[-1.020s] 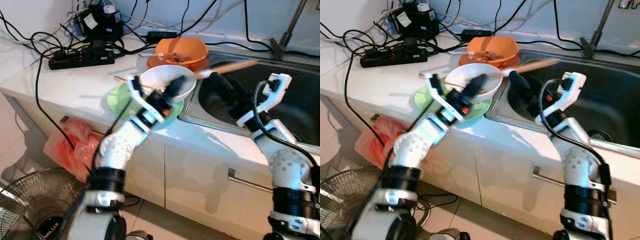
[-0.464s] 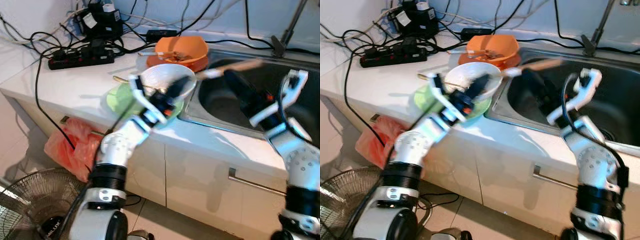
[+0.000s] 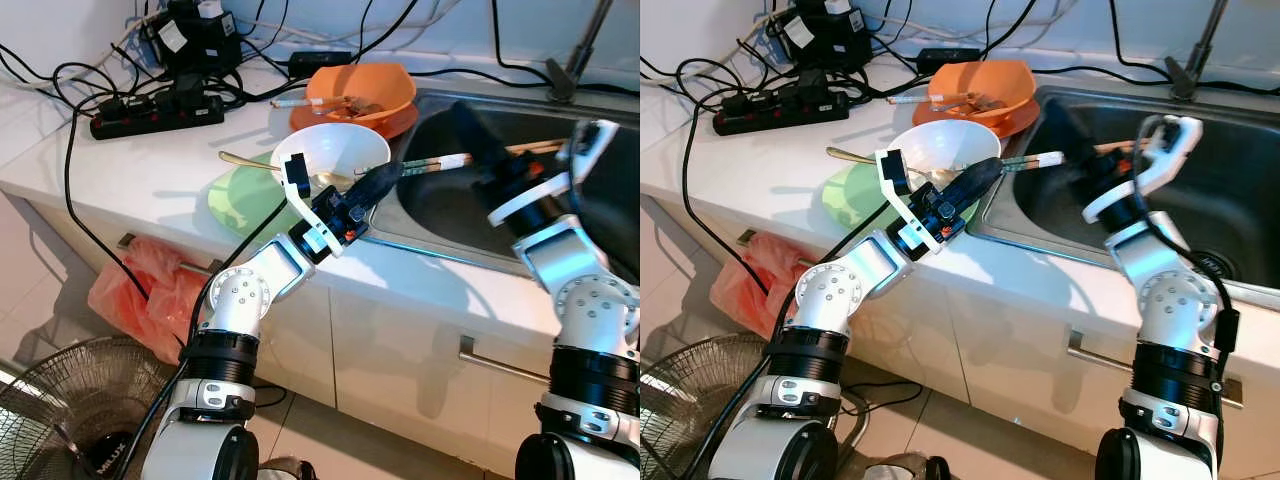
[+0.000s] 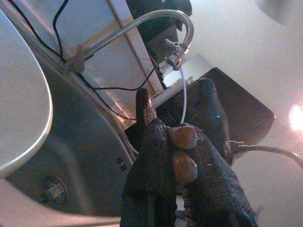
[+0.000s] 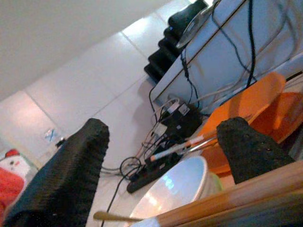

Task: Kitchen organization

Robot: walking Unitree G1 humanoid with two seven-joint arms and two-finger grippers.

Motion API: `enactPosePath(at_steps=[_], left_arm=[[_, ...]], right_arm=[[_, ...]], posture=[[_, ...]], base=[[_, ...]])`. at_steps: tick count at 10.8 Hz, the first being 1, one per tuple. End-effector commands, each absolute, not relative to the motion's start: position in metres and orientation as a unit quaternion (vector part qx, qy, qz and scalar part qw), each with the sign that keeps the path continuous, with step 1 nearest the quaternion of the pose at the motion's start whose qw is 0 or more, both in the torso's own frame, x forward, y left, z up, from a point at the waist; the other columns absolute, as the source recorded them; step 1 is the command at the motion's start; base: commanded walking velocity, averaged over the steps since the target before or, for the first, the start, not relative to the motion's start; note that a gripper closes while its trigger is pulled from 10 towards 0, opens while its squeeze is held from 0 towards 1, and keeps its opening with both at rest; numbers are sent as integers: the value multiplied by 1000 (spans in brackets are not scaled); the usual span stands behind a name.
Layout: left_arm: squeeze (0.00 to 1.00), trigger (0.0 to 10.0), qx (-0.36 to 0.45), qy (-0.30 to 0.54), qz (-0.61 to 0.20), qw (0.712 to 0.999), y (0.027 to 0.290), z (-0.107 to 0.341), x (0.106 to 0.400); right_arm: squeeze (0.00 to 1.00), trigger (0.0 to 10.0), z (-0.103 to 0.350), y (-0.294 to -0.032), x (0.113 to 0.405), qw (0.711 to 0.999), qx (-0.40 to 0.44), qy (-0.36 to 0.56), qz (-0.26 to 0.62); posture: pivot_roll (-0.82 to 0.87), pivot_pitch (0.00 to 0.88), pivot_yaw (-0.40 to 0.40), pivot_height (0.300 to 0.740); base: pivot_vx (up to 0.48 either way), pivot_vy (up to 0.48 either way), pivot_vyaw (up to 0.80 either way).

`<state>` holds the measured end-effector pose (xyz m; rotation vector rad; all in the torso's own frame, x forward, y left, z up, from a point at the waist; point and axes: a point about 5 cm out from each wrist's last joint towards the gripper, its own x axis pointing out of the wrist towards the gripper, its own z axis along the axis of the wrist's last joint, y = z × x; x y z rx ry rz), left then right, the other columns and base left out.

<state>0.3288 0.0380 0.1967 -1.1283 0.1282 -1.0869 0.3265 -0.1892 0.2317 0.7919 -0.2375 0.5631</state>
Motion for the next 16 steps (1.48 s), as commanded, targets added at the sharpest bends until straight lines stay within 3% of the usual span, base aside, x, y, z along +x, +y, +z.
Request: enactPosePath(at_steps=[1,10,11,12,13,14,15,16], left_arm=[[0,0,-505,48,-497,704,41,201,327],[0,0,-509,40,-471,719,50,199,334],[0,2353,-509,40,-471,719,49,199,334],[0,2863,-509,39,-471,720,49,200,335],[0,4471,-498,40,-465,731,49,199,337],[0,10000,-486,46,-464,739,49,198,338],[400,10000,-483,50,-460,744,49,196,338],[1000,10000,-483,53,-457,745,49,194,338]], right_arm=[[0,0,236,-190,329,874,388,-120,265],[0,0,232,-201,331,882,393,-125,228],[0,0,233,-201,332,882,393,-126,228],[0,0,233,-202,333,883,392,-125,227],[0,0,233,-202,333,883,392,-126,227],[0,0,233,-201,334,883,391,-126,227],[0,0,233,-201,334,884,390,-127,227],[0,0,234,-201,334,884,389,-127,227]], posture=[[137,54,128,740],[135,50,120,740],[133,49,119,740],[133,49,117,740],[134,49,117,740],[135,48,115,740],[135,47,115,740],[135,46,115,740]], base=[[0,0,0],[0,0,0],[0,0,0],[0,0,0],[0,0,0],[0,0,0],[0,0,0],[0,0,0]])
